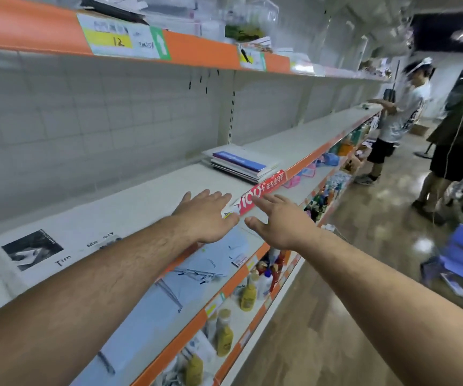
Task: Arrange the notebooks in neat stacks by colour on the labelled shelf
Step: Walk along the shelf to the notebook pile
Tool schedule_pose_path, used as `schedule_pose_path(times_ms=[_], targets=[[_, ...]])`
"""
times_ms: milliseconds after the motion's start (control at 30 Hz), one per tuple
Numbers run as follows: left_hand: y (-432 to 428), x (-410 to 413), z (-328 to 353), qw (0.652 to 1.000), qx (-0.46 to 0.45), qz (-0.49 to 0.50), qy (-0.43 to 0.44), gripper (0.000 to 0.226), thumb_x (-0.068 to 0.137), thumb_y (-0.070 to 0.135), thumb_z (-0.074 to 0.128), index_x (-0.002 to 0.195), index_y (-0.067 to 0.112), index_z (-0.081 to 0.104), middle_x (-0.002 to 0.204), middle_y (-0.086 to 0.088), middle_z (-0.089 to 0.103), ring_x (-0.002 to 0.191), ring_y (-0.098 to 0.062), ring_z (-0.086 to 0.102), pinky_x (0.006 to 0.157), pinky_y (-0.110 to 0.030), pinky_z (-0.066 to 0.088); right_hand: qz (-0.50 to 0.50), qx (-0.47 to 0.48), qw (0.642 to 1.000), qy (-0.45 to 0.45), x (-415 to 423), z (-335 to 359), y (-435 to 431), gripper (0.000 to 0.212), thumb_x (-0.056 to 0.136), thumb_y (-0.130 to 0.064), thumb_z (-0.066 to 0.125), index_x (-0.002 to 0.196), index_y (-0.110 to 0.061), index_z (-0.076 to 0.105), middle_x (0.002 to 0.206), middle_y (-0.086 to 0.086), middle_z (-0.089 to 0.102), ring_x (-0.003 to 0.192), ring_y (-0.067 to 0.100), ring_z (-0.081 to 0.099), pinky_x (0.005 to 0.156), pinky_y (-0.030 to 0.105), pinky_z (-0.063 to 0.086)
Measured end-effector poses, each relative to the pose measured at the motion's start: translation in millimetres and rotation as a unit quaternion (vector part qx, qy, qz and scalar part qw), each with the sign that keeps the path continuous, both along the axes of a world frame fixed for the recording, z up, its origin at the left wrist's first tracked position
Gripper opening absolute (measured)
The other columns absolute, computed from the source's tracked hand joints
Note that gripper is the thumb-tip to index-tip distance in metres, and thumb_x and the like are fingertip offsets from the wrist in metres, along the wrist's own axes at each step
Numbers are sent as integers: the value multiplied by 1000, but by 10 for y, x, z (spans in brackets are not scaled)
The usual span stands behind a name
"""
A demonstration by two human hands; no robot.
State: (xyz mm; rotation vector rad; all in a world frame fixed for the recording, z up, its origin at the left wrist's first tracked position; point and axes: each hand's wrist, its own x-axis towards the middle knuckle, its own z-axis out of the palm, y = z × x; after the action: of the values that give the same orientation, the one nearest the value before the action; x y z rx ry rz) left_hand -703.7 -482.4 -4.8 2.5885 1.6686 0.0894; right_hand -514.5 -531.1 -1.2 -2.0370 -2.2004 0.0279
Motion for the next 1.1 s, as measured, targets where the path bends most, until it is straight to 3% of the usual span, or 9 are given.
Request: schedule_pose_path(times_ms=[300,767,1100], targets=[[742,473,-34,999,-24,16,19,71,98,65,20,159,32,9,167,7,10,154,-17,4,123,-51,2,10,-15,1000,9,518,-189,827,71,97,-67,32,157,-31,22,164,-1,21,152,21,15,122,45,20],[1283,1412,-61,979,-40,200,-15,66,100,62,20,159,32,12,166,8,11,153,-16,4,123,-49,0,199,-22,980,17,1455,-108,2070,67,99,-59,41,156,-26,29,162,3,28,149,22,22,121,35,20],[1557,1601,-20,972,-40,233,-13,68,99,62,22,159,31,13,166,8,14,153,-16,7,123,-49,2,224,-36,971,70,1631,-113,2464,67,97,-58,44,154,-24,34,159,2,35,147,19,28,118,35,27]])
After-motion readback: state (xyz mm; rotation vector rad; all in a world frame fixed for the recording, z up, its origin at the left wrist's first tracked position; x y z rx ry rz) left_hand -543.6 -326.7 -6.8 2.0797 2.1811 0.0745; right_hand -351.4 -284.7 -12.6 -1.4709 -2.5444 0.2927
